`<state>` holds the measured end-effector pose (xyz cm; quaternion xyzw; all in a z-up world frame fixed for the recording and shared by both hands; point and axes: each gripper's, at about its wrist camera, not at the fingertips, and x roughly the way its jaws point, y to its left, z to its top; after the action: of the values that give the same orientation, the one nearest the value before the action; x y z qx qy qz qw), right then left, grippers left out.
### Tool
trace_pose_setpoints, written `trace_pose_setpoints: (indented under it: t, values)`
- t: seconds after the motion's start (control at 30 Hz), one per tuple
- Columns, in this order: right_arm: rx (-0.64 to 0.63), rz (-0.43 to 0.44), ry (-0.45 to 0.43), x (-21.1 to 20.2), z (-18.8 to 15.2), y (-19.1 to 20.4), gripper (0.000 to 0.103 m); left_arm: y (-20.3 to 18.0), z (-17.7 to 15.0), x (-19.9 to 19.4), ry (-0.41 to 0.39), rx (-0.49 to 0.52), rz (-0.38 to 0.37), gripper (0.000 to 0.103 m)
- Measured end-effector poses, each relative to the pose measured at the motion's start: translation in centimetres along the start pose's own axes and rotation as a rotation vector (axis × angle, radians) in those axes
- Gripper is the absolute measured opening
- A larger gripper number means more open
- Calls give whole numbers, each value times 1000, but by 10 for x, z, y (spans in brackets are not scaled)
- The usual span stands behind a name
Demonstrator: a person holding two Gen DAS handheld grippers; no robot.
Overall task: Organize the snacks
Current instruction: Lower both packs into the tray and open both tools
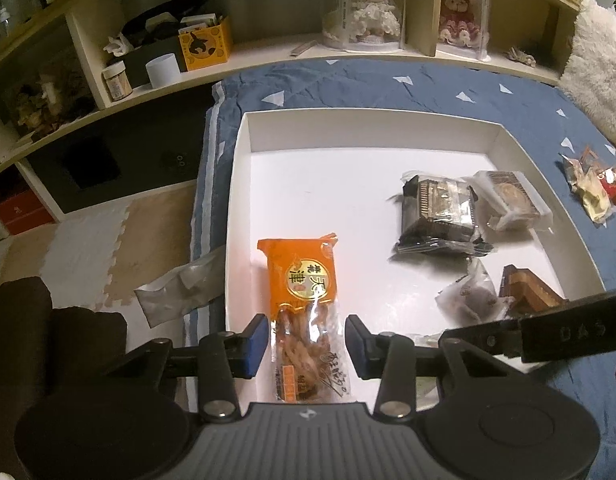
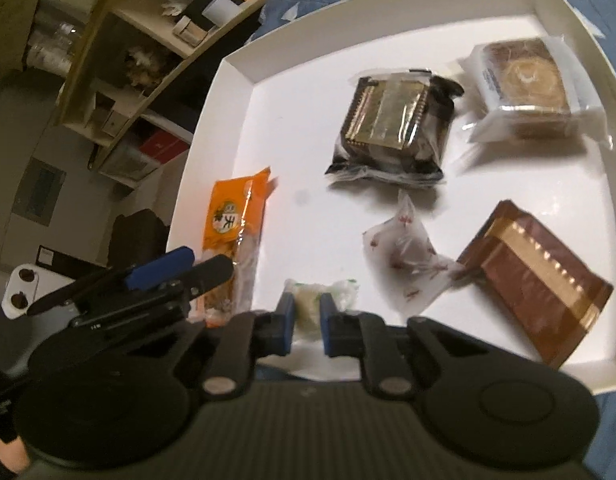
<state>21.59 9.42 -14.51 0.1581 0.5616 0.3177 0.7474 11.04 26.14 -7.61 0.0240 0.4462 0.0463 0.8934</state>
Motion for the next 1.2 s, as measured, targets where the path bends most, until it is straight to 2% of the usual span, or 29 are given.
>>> trace_pose_setpoints:
  t: [0.3,0.47,0.6,0.77,0.97,1.07,1.13,1.2]
  values:
    - [-91,-30,-37,-23,0,8,20,-11,-1,-19,-8,-10,-4,44]
    - [-159,-55,-67,-41,-4,11,27,-15,-4,-29,-4,-22,-4,44]
    - [-189,-70,-80,-54,-8,8,29,-18,-6,-38,1,-23,0,45]
    - [-228,-85,-98,-72,-15,2,42,-22,-10,-46,15,-49,4,46]
    - [-270,-106,-122,-94,-23,-4,55,-28,-14,-59,26,-76,6,63]
    - [-289,-123,-135,-102,-26,-6,65,-30,-15,-66,28,-91,4,79]
    - [-299,-132,-140,-106,-29,-8,69,-33,-15,-71,25,-101,6,93]
    - [-306,-139,-147,-110,-30,-10,75,-35,-14,-77,23,-113,5,100]
